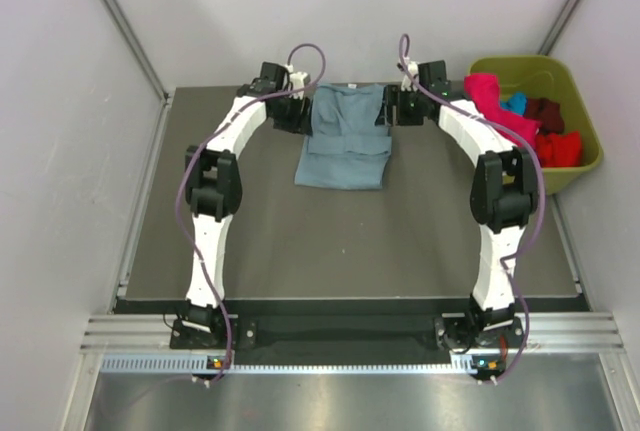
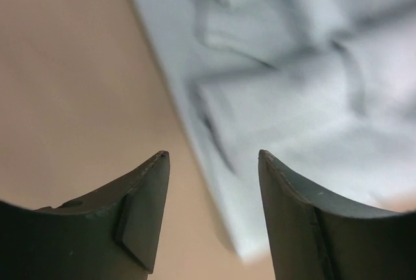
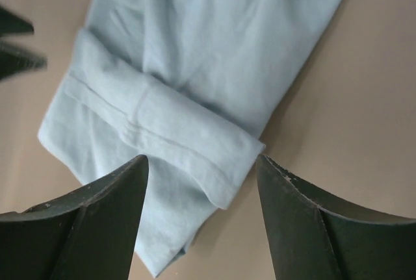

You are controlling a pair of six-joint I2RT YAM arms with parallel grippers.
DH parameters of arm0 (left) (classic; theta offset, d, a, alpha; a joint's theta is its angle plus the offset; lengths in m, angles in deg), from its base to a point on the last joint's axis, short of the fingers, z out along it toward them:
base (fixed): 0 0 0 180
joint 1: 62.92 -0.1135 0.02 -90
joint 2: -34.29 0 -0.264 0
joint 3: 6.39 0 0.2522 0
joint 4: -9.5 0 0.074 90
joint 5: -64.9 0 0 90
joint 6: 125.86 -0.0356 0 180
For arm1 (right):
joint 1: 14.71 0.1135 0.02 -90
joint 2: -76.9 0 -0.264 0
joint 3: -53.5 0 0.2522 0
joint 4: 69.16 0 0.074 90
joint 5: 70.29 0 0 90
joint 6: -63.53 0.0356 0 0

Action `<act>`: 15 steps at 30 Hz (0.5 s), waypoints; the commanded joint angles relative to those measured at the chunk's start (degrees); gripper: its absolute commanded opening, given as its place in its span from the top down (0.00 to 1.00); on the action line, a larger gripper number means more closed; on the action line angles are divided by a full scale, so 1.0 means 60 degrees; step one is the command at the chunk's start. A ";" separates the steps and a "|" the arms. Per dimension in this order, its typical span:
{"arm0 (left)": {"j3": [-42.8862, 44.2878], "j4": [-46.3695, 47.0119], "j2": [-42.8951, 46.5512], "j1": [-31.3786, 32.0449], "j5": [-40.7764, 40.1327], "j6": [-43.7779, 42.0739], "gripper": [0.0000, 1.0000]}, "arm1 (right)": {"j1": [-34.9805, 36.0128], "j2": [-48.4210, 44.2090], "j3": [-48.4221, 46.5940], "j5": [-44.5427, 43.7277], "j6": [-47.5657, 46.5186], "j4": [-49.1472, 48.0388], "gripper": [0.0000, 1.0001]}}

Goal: Fold and stack the t-shirts
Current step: Fold the tshirt

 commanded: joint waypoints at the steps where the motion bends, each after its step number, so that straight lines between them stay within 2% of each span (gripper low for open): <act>1: -0.1017 0.0346 0.2056 -0.0055 0.1637 0.0612 0.37 | 0.0229 -0.0664 -0.0550 0.0326 -0.0083 -0.0447 0.33; 7: -0.1781 -0.0548 0.1868 -0.0040 0.2698 0.0908 0.35 | 0.0859 -0.0534 -0.0258 0.1367 0.0591 -0.0652 0.33; 15: -0.2440 -0.0314 0.1166 0.0237 0.3299 0.1260 0.37 | 0.1254 0.0052 -0.0008 0.1910 0.1060 -0.0857 0.33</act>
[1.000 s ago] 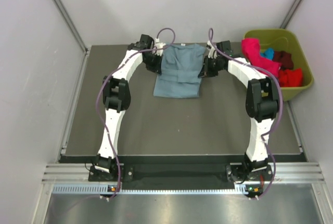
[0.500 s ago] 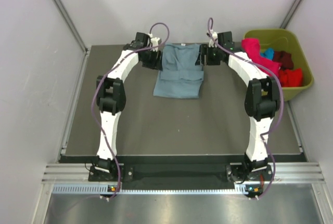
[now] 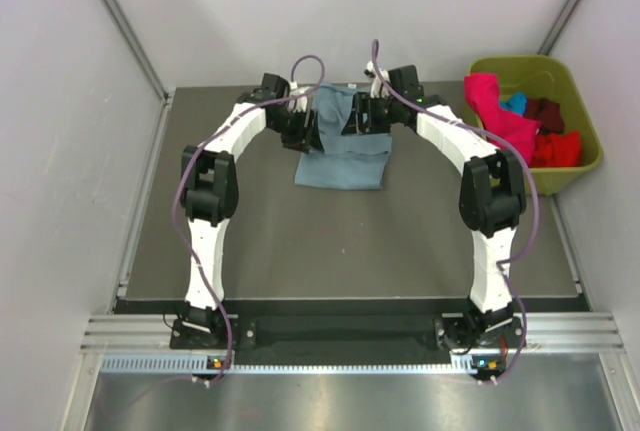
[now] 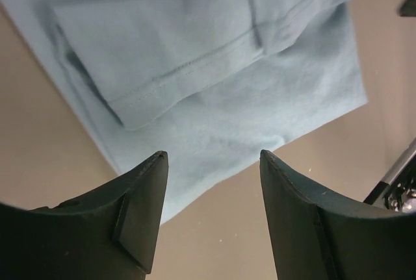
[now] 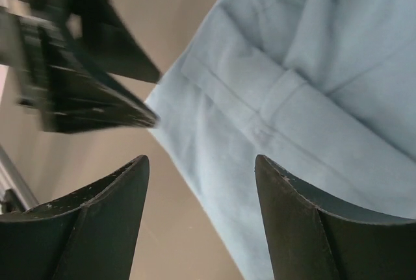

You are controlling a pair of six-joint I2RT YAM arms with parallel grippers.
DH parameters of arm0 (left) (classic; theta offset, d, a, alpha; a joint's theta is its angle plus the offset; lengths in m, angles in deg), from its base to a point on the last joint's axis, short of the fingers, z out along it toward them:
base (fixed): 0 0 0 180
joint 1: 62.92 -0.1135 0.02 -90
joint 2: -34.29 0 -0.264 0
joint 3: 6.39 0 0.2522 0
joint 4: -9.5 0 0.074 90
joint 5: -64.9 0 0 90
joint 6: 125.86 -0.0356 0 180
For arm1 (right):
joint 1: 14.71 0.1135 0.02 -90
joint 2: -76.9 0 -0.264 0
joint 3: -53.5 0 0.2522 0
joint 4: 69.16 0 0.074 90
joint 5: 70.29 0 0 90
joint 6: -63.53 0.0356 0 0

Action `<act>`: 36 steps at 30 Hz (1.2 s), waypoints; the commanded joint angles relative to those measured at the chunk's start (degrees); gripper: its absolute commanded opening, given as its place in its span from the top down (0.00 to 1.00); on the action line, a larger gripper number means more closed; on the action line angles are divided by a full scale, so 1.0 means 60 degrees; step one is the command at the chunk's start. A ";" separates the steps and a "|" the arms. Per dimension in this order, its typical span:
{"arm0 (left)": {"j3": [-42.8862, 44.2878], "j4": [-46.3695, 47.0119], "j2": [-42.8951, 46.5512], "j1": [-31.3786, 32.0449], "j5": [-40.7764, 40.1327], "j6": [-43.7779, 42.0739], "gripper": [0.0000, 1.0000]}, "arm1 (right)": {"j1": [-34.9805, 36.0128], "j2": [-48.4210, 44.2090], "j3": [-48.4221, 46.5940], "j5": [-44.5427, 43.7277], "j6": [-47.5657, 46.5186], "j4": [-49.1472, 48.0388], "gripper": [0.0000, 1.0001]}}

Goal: Fold and stack the t-shirts
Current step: Fold the tshirt

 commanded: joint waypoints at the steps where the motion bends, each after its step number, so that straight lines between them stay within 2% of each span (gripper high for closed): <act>1: -0.0353 -0.0077 -0.0376 0.0190 0.0538 0.0229 0.37 | 0.0089 0.0297 0.0043 0.0427 0.0280 -0.0514 0.33; 12: -0.1101 -0.0165 -0.0831 0.0249 0.0275 0.0463 0.37 | 0.0396 0.0854 0.0584 0.0983 0.0750 -0.0603 0.33; 25: -0.1145 -0.0165 -0.0846 0.0249 0.0084 0.0376 0.37 | 0.0499 0.1820 0.0029 0.0984 0.0940 -0.0661 0.33; 28: -0.1247 -0.0151 -0.0787 0.0249 0.0026 0.0346 0.37 | 0.0397 0.2259 -0.0892 0.0619 0.0779 -0.0661 0.33; 36: -0.1701 -0.0165 -0.0348 0.0366 -0.0311 0.0113 0.37 | -0.0555 0.3885 -0.4642 -0.0626 0.0253 -0.1129 0.30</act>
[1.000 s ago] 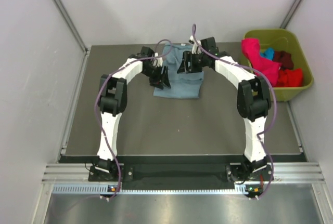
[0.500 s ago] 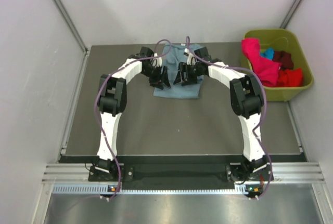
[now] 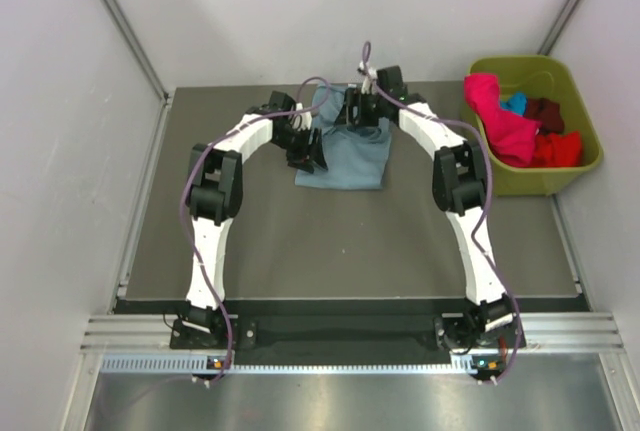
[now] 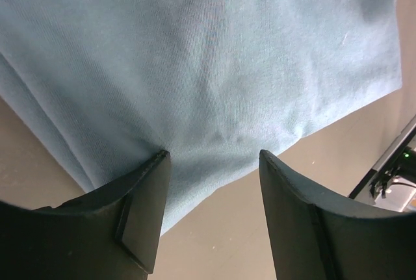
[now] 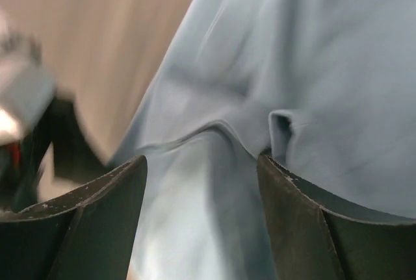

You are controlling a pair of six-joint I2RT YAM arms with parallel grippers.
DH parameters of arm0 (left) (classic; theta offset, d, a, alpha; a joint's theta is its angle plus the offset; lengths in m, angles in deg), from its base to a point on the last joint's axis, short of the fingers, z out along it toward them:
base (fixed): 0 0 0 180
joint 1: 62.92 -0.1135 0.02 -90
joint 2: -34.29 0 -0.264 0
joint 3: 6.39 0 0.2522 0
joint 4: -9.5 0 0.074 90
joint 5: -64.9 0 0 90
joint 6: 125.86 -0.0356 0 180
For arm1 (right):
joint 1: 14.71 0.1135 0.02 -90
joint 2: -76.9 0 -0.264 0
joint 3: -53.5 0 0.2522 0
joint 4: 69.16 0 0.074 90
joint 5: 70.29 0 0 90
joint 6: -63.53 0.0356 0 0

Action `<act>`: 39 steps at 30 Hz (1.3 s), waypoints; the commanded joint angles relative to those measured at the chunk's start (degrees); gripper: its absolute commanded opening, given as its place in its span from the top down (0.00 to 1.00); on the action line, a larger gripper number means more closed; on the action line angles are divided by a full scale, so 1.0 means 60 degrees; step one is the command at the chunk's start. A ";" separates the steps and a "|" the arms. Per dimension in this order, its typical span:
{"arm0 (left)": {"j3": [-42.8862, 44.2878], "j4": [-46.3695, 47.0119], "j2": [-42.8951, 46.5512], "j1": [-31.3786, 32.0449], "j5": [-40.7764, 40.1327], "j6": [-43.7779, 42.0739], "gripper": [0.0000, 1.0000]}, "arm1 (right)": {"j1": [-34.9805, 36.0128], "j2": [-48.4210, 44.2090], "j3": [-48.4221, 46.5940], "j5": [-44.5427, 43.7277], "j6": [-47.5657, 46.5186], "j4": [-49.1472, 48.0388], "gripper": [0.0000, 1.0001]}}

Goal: Fold and stack the t-shirts
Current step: Fold the tshirt

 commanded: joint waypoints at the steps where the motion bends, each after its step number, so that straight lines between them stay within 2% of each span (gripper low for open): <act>1: -0.0529 -0.0508 0.0213 0.0155 -0.0701 -0.0394 0.37 | -0.0646 0.0160 -0.1467 -0.0918 -0.0600 -0.0838 0.30; 6: -0.0529 -0.0595 0.0301 0.0185 -0.0687 -0.0467 0.37 | -0.0779 -0.1110 -0.1383 -0.0934 -0.1260 -0.0693 0.30; 12: -0.0324 -0.0989 0.0316 0.0141 -0.0701 -0.0774 0.37 | -0.0764 -0.3059 0.0316 -0.0247 -0.1232 -0.0312 0.31; 20: -0.0294 -0.1299 0.0228 0.0067 -0.0628 -0.0863 0.38 | -0.0501 -0.4161 0.2290 0.0500 -0.0633 -0.0120 0.31; 23: -0.0294 -0.1270 0.0213 0.0067 -0.0569 -0.0849 0.38 | -0.0457 -0.4133 0.3185 0.0779 -0.0032 -0.0486 0.31; 27: -0.0338 -0.1401 0.0199 0.0067 -0.0613 -0.0805 0.38 | -0.0456 -0.3417 0.3409 0.0956 0.0336 -0.0751 0.31; 39: -0.1303 -0.1123 0.0418 0.0097 -0.0906 -0.0702 0.38 | -0.0881 -0.0969 0.1432 0.0238 -0.0001 -0.0634 0.29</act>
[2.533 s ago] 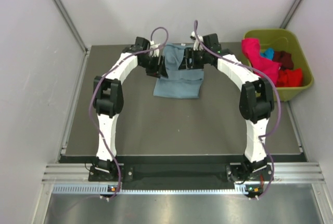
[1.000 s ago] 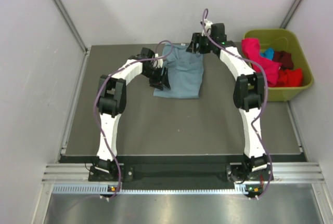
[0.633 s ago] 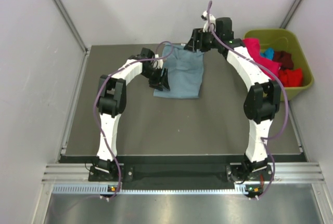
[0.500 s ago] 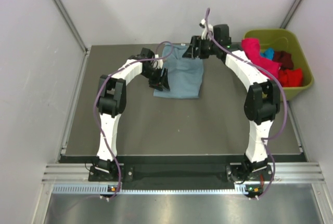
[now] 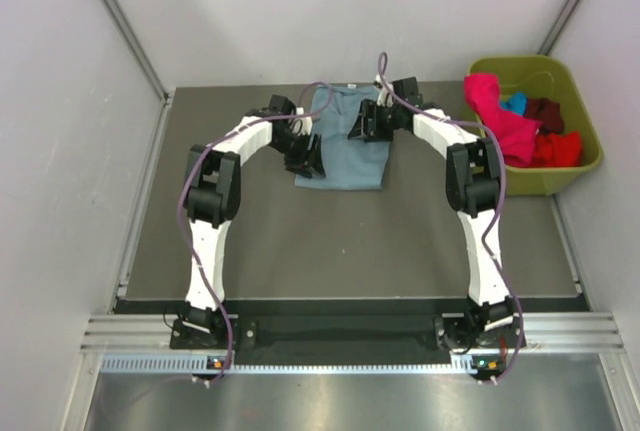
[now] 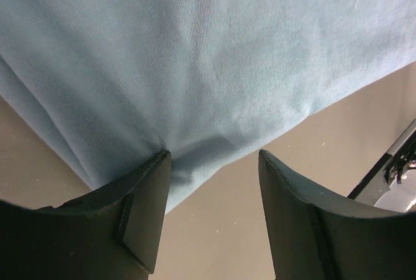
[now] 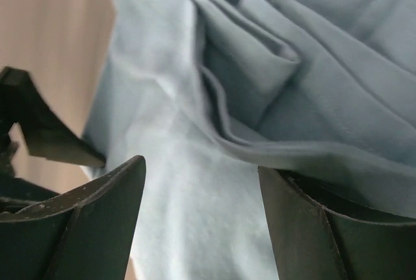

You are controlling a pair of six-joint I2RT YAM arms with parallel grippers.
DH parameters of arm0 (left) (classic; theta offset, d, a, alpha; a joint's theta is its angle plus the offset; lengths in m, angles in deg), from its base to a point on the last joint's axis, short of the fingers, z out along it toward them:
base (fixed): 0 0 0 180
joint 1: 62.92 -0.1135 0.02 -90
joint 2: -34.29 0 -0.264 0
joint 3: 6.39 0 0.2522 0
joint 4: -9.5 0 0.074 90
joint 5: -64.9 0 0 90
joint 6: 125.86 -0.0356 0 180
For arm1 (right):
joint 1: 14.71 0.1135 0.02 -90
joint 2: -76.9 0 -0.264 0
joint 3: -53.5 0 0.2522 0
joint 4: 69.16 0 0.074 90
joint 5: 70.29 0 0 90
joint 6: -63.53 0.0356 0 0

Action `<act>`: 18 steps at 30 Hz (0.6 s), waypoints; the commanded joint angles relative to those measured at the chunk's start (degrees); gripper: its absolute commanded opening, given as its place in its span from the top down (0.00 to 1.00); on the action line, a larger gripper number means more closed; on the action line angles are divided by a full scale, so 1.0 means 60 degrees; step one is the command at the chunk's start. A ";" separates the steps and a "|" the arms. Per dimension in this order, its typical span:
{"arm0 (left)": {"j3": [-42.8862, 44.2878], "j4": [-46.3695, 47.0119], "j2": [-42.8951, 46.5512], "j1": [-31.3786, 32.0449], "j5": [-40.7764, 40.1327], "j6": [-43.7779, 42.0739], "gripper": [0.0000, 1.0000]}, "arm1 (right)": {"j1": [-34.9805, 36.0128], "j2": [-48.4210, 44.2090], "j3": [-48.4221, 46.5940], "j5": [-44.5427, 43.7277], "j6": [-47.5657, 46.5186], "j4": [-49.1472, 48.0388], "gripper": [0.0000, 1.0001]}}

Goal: Fold and stack the t-shirts
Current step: Fold the tshirt

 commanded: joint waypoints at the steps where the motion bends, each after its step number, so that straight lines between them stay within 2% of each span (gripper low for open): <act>1: -0.0769 -0.0803 0.0043 0.0042 -0.0786 -0.0065 0.38 | -0.0178 0.0150 -0.0678 -0.0217 -0.0147 -0.0233 0.29; 10: -0.1649 -0.0816 0.0758 0.0423 -0.1841 -0.0196 0.39 | -0.0295 -0.0347 0.0961 0.0251 0.0014 0.0163 0.29; 15: -0.0683 -0.0919 0.1712 0.0423 -0.2381 -0.0343 0.38 | -0.0398 -0.0655 0.0408 0.0281 0.0000 0.0089 0.30; 18: -0.0579 -0.0993 0.2021 0.0336 -0.2852 -0.0445 0.36 | -0.0412 -0.0830 0.0157 0.0251 0.0131 -0.0027 0.29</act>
